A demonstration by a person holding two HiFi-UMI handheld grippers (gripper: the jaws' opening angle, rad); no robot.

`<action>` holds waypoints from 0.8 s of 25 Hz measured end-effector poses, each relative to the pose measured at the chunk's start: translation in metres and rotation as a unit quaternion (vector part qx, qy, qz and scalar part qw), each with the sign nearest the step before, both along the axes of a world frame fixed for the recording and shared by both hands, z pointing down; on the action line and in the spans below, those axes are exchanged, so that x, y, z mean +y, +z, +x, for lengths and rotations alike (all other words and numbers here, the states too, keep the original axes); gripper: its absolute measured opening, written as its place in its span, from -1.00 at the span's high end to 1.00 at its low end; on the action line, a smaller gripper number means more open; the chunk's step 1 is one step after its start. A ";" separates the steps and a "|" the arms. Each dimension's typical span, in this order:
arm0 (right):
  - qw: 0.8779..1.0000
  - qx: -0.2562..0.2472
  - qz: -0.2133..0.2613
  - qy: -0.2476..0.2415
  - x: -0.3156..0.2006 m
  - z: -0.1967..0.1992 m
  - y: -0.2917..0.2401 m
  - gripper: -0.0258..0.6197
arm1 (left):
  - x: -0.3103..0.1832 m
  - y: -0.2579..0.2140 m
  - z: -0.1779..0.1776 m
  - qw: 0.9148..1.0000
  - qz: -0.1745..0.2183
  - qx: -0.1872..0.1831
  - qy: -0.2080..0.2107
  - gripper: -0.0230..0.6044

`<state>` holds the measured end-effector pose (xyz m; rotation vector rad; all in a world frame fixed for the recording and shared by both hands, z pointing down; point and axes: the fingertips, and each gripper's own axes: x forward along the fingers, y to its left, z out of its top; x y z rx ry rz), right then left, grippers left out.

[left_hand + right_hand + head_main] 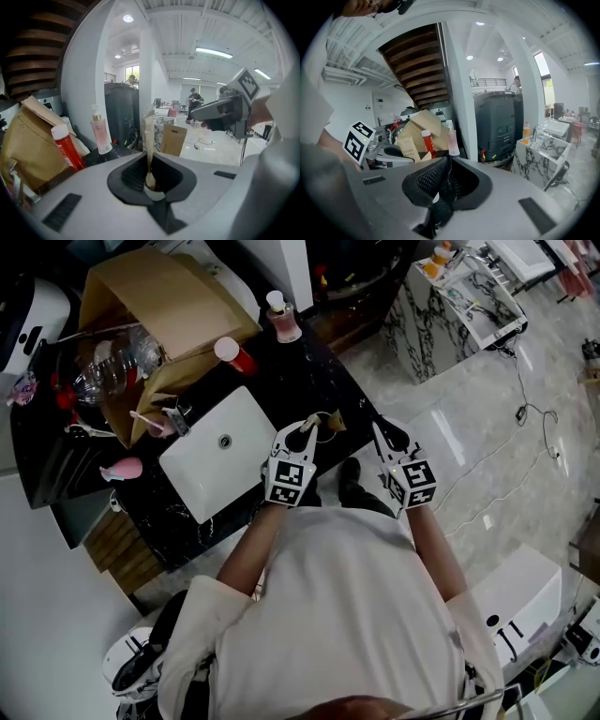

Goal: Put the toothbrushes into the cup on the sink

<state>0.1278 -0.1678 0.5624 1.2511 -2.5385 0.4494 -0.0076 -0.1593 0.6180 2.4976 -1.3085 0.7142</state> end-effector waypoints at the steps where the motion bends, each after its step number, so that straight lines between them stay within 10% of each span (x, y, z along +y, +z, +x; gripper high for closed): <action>1: 1.000 0.001 0.000 -0.002 0.000 -0.001 0.000 0.76 | 0.000 0.004 0.000 1.000 -0.001 -0.004 0.001 0.83; 15: 1.000 0.008 -0.010 -0.016 0.003 -0.014 0.007 0.76 | 0.000 0.036 -0.004 0.999 -0.011 -0.028 -0.010 0.81; 20: 1.000 0.006 -0.014 -0.013 0.006 -0.015 0.011 0.76 | 0.000 0.039 -0.003 1.000 -0.012 -0.022 -0.012 0.45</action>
